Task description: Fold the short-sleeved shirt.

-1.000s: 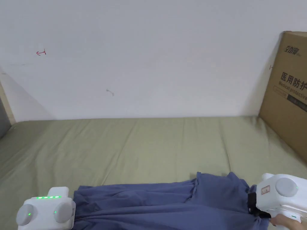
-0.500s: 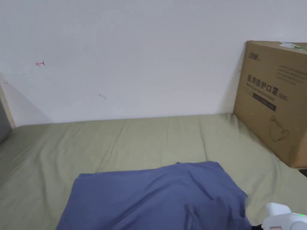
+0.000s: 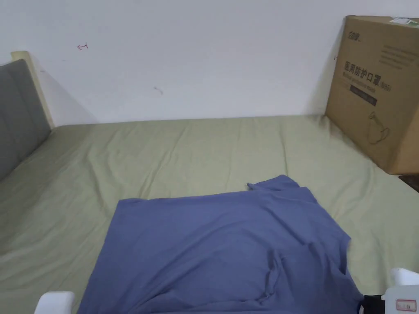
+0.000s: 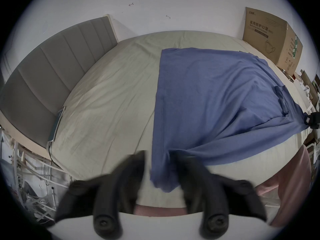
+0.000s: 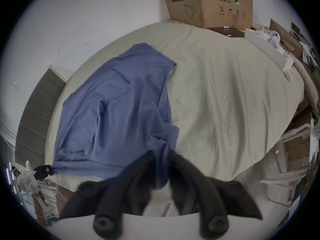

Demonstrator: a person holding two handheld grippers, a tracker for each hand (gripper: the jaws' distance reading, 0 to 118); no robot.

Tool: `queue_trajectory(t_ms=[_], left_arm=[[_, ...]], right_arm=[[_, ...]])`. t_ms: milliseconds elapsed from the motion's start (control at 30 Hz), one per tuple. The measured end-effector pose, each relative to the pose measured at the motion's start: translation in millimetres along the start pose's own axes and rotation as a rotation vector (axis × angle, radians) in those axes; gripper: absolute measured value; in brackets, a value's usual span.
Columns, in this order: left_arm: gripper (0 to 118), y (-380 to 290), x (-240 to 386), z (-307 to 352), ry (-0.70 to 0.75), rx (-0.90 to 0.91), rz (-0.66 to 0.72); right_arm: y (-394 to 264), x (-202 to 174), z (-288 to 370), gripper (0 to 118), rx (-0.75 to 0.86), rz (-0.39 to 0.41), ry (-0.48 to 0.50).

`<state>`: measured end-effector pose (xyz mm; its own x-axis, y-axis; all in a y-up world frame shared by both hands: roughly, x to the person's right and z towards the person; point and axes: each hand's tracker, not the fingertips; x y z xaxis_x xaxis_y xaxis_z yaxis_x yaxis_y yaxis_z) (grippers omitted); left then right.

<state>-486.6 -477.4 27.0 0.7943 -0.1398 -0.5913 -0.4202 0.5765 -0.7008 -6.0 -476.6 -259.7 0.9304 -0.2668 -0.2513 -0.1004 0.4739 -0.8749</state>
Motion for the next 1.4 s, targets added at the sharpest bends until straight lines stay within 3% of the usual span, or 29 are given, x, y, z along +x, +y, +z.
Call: queue_trajectory(t_ms=[33,67,100,133,167,200,233,267,300,333,367,433,533,567,700,733,867,900,933,1000,1067,1167,1200,1233,1267,1300,1367,1400], left_arm=[[88,0,-2,3,-0.014,0.014,0.009],[105,-1,-4,7,-0.041,0.043,0.035],[109,0,-6,12,-0.053,0.045,0.045],[105,2,-7,18,-0.075,0.052,0.064],[100,2,-8,26,-0.106,0.075,0.086],[86,1,-9,33,-0.137,0.076,0.099],[63,0,-11,39,-0.164,0.088,0.109],[63,-3,-10,45,-0.191,0.1,0.126],[55,-7,-9,49,-0.189,0.097,0.132],[34,-13,-7,50,-0.177,0.098,0.137],[4,-19,-4,48,-0.169,0.097,0.132],[0,-28,-1,42,-0.171,0.073,0.131],[0,-43,-1,39,-0.175,0.061,0.167],[2,-47,-3,38,-0.169,0.071,0.168],[98,-39,-10,33,-0.134,0.047,0.156],[103,-36,-12,31,-0.134,0.048,0.158],[103,-20,-20,24,-0.131,0.087,0.183],[100,-17,-23,15,-0.125,0.09,0.192],[84,-15,-25,7,-0.127,0.071,0.206],[4,-16,-30,-12,-0.207,-0.025,0.228],[3,-23,-24,-19,-0.102,-0.041,0.187],[3,-24,-21,-16,-0.162,-0.036,0.17],[3,-22,-19,-10,-0.154,-0.017,0.163],[3,-21,-20,-9,-0.154,-0.013,0.17],[3,-20,-22,-10,-0.15,-0.008,0.186],[3,-20,-23,-10,-0.156,-0.006,0.193],[3,-19,-20,-10,-0.151,-0.01,0.189],[3,-20,-19,-12,-0.147,-0.016,0.182]], right_arm=[[1,-2,1,77,0.002,0.015,-0.04],[1,-6,3,86,0.006,0.045,-0.073],[0,-9,9,86,0.04,0.076,-0.087],[-1,-12,16,86,0.082,0.094,-0.087],[-1,-17,23,86,0.096,0.131,-0.073],[-2,-23,32,79,0.105,0.15,-0.057],[-4,-28,39,65,0.121,0.162,-0.024],[-9,-34,46,65,0.145,0.172,0.013],[-14,-39,50,57,0.16,0.162,0.03],[-19,-44,52,37,0.165,0.167,0.051],[-24,-47,49,8,0.144,0.169,0.064],[-35,-52,41,2,0.093,0.185,0.137],[-50,-63,24,2,0.057,0.193,0.111],[-52,-65,20,2,0.041,0.193,0.112],[-60,-78,17,2,0.0,0.185,0.141],[-61,-81,19,2,-0.001,0.193,0.135],[-62,-86,21,2,-0.008,0.242,0.113],[-62,-85,21,2,-0.013,0.244,0.116],[-62,-85,21,2,-0.018,0.242,0.117],[-61,-80,19,2,-0.028,0.226,0.115],[-62,-77,20,2,-0.032,0.208,0.106],[-60,-68,25,2,-0.02,0.179,0.116],[-59,-66,26,7,-0.013,0.173,0.119],[-57,-64,27,23,-0.004,0.165,0.104],[-52,-59,26,23,0.009,0.16,0.071],[-48,-55,25,31,0.018,0.168,0.049],[-40,-48,22,75,0.031,0.172,-0.004],[-36,-43,20,89,0.038,0.183,-0.004]])
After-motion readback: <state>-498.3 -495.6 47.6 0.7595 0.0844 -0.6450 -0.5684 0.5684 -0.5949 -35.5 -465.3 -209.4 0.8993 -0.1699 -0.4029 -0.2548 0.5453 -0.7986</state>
